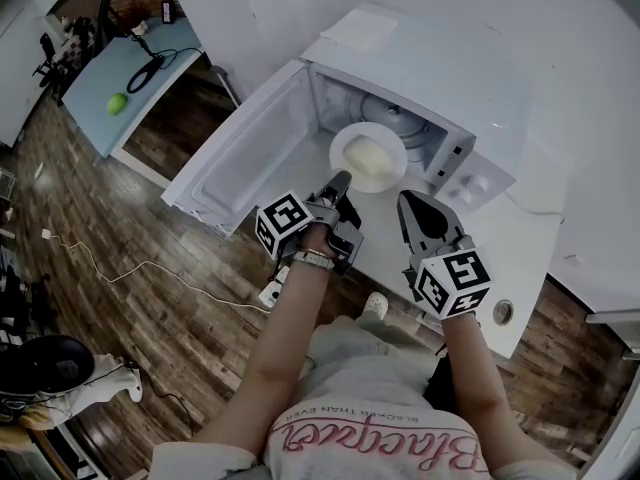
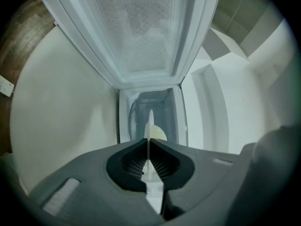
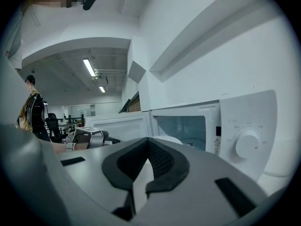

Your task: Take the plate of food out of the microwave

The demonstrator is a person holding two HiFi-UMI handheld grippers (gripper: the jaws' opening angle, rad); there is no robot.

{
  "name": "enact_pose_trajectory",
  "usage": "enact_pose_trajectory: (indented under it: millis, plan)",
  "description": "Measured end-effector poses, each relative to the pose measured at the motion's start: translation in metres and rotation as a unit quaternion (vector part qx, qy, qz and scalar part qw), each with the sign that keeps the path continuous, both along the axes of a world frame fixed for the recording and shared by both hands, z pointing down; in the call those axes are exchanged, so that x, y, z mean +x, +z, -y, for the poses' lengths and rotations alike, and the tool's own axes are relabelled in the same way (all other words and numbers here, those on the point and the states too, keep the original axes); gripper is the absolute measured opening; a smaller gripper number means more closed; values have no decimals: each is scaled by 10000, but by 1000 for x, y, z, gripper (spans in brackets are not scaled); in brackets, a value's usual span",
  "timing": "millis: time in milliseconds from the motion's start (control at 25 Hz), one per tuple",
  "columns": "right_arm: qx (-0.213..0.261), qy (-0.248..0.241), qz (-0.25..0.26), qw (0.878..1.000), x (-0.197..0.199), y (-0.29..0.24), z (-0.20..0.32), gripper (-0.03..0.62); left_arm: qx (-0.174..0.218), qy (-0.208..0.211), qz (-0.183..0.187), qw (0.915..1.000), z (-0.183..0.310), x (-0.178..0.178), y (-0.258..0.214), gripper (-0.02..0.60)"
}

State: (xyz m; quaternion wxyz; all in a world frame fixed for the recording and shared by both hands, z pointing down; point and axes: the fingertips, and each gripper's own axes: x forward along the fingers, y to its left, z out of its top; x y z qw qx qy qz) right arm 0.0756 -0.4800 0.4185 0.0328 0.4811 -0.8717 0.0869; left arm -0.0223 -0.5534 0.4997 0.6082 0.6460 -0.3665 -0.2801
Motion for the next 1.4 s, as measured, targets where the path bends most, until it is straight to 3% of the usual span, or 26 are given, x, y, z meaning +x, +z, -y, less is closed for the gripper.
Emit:
enact_pose_trajectory:
  millis: [800, 1400]
  plan:
    - [120, -4, -189, 9997, -24, -14, -41, 6, 161, 15, -152, 9998, -55, -37, -37, 19]
    - [137, 189, -98, 9997, -14, -48, -48, 6, 208, 142, -220, 9994, -65, -34, -74, 20]
